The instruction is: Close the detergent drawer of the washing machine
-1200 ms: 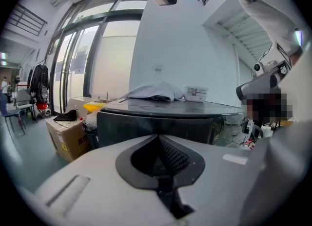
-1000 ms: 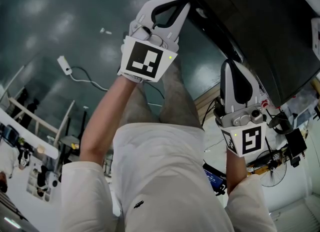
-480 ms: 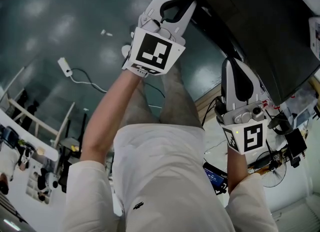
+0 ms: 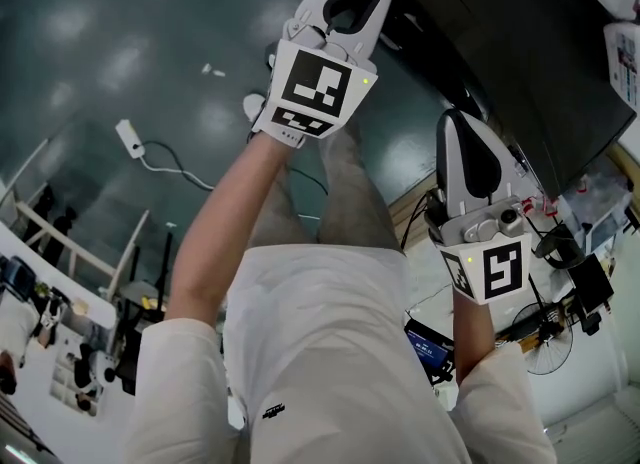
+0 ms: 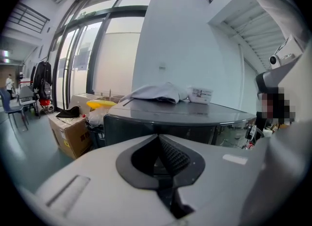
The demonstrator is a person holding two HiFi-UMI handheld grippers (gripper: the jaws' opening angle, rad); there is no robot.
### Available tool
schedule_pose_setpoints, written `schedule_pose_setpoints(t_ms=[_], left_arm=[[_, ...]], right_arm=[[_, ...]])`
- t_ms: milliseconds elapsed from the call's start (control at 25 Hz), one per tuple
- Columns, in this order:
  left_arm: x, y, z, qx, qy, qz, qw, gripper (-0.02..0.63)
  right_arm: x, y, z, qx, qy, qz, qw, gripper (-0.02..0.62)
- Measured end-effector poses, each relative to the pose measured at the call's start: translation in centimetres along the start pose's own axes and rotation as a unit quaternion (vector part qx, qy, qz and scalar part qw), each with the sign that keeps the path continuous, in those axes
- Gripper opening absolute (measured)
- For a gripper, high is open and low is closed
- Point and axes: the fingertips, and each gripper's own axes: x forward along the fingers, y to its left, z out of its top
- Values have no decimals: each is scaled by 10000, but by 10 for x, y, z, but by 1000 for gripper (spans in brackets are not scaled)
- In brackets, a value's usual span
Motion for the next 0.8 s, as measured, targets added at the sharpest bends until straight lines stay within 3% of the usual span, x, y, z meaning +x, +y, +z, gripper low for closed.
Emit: schedule_pose_setpoints(t_ms=[560, 800], left_arm=[[-48, -4, 33, 89, -149, 33, 9998, 18], [-84, 1, 39, -86, -157, 210, 9996, 18]], right_arm=[[-10, 33, 27, -260, -153, 79, 9995, 2], [-14, 51, 45, -290, -193, 201, 9992, 2]])
